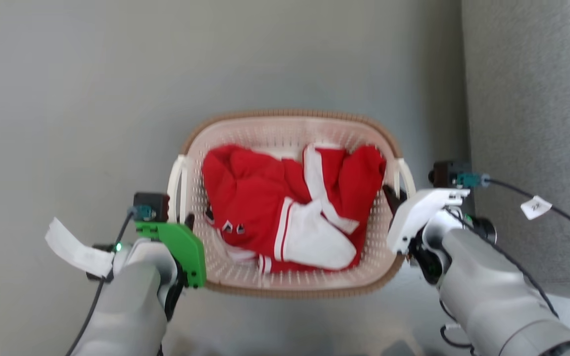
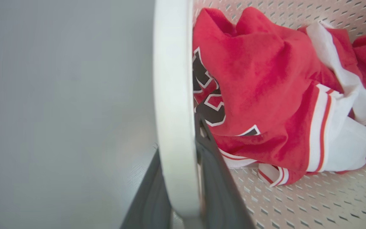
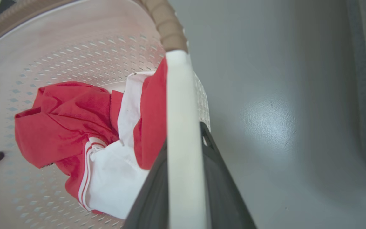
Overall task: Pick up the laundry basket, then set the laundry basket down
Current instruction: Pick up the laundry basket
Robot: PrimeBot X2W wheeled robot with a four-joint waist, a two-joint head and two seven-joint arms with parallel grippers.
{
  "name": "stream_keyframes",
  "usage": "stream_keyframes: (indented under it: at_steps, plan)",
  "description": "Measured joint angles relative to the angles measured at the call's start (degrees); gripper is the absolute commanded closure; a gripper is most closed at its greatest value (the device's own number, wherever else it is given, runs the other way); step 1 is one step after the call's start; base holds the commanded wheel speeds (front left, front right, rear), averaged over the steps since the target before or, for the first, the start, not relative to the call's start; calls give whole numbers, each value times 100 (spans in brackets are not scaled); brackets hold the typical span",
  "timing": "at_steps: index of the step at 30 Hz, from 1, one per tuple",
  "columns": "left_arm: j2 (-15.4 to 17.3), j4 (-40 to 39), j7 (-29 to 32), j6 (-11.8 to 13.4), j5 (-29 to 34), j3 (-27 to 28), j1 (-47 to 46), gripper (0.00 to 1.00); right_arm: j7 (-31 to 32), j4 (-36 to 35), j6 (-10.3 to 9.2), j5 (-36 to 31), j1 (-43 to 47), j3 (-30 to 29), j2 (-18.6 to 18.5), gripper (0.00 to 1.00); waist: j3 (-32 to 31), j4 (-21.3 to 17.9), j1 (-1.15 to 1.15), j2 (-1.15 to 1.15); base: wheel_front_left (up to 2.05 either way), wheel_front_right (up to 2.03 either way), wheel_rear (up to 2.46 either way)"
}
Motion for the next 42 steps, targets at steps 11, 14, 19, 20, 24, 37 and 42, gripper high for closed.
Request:
stream_keyframes:
  at_steps: [11,14,19,20,24,37,42]
  plan:
    - [-1,77,291,-52,-189,-242,610,100,447,45,21,385,620,299,3,100,-805,-42,0,0,0,0,0]
    - [-1,86,371,-57,-249,-292,781,100,546,38,21,485,772,377,3,100,-1025,-56,0,0,0,0,0]
    - [8,83,463,-73,-403,-334,995,100,622,-18,21,589,983,500,-9,100,-1393,-76,0,0,0,0,0]
    - [10,82,495,-74,-408,-343,1031,100,638,-40,20,623,1028,526,-14,100,-1466,-78,0,0,0,0,0]
    - [20,86,545,-74,-459,-386,1206,100,646,-73,15,732,1210,643,-20,100,-1759,-87,0,0,0,0,0]
    - [32,113,732,-73,-612,-575,1848,100,770,-143,-134,979,1882,977,-19,100,-2643,-112,0,0,0,0,0]
    - [47,89,803,-67,-753,-660,2024,100,798,-204,-199,1101,2081,1077,-27,100,-2966,-128,0,0,0,0,0]
